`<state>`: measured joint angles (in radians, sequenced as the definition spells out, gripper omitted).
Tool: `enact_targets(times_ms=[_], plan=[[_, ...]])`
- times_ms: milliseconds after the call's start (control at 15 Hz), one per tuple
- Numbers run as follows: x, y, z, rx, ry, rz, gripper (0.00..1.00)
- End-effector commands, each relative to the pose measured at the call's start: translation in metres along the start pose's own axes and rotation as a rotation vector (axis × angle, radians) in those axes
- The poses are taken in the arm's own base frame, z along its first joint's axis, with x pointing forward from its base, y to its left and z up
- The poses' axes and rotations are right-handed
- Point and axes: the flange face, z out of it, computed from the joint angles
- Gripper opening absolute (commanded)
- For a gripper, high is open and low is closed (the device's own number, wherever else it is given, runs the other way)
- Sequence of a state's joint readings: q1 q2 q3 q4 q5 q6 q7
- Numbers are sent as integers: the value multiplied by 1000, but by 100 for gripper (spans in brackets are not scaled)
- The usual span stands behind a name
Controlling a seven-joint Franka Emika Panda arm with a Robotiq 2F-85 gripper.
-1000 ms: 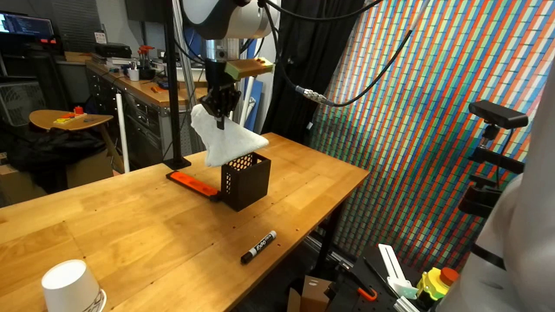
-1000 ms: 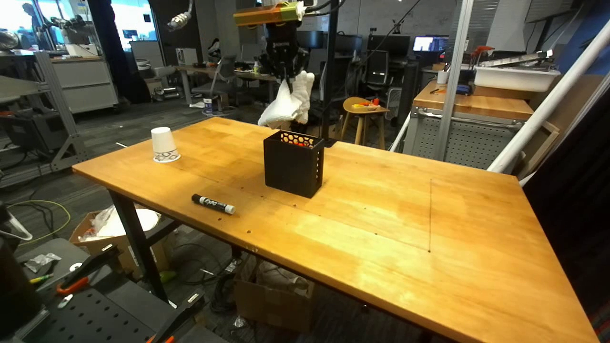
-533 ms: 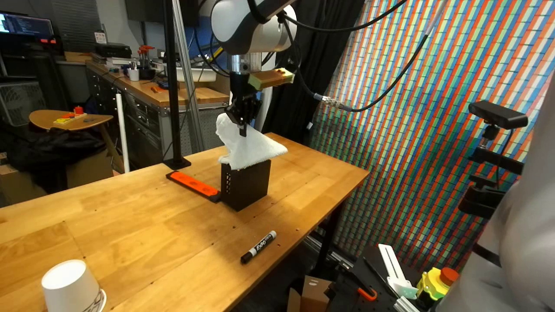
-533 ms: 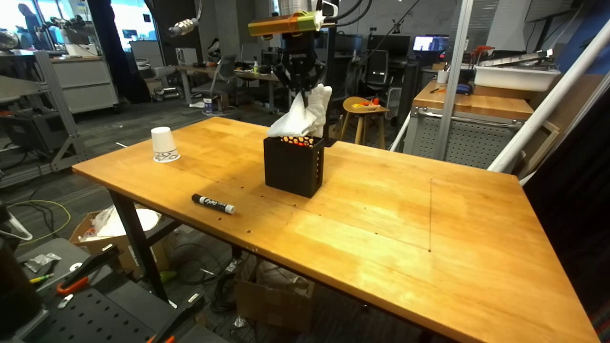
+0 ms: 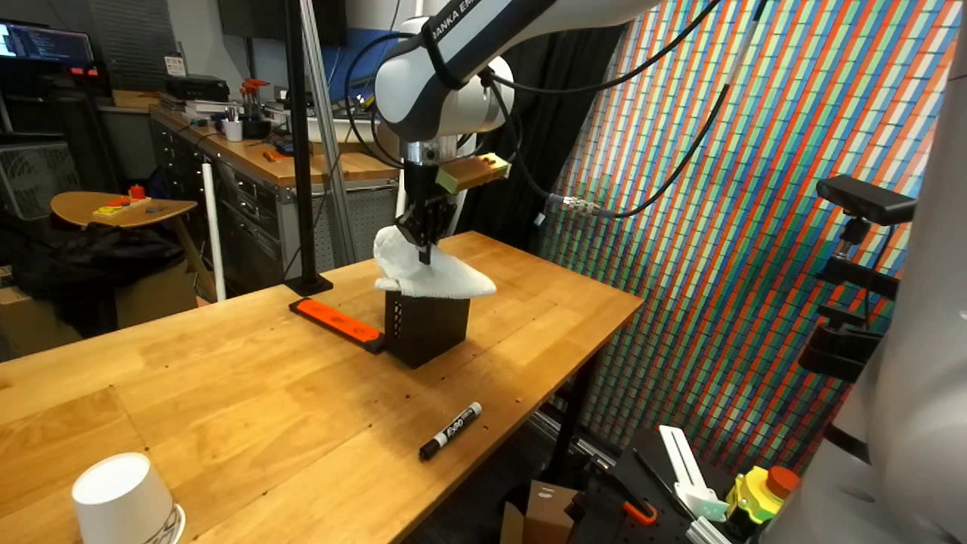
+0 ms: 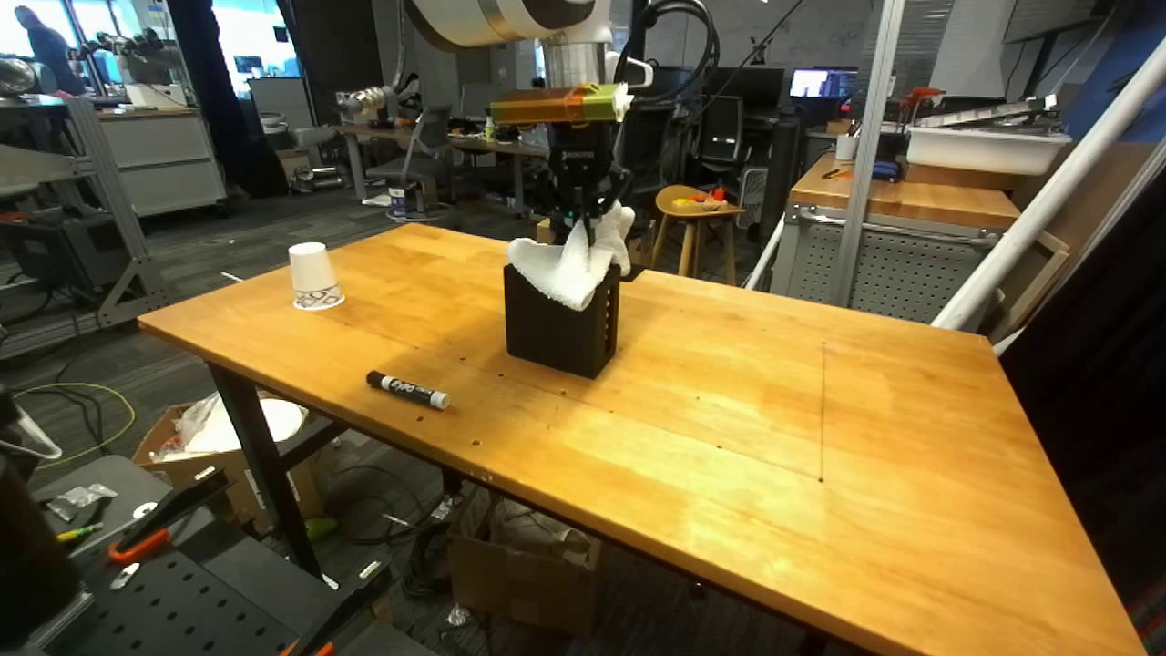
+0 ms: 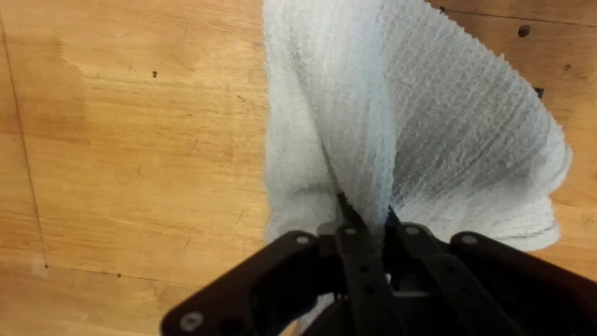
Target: Put the towel in the black box
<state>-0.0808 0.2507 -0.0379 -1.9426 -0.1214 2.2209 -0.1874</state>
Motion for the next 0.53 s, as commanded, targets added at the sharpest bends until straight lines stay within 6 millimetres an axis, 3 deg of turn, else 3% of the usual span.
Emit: enact_targets(times_ms=[0, 467], plan=[[-4, -9, 32, 59, -17, -24, 3], [-20, -20, 54, 120, -71, -46, 3]])
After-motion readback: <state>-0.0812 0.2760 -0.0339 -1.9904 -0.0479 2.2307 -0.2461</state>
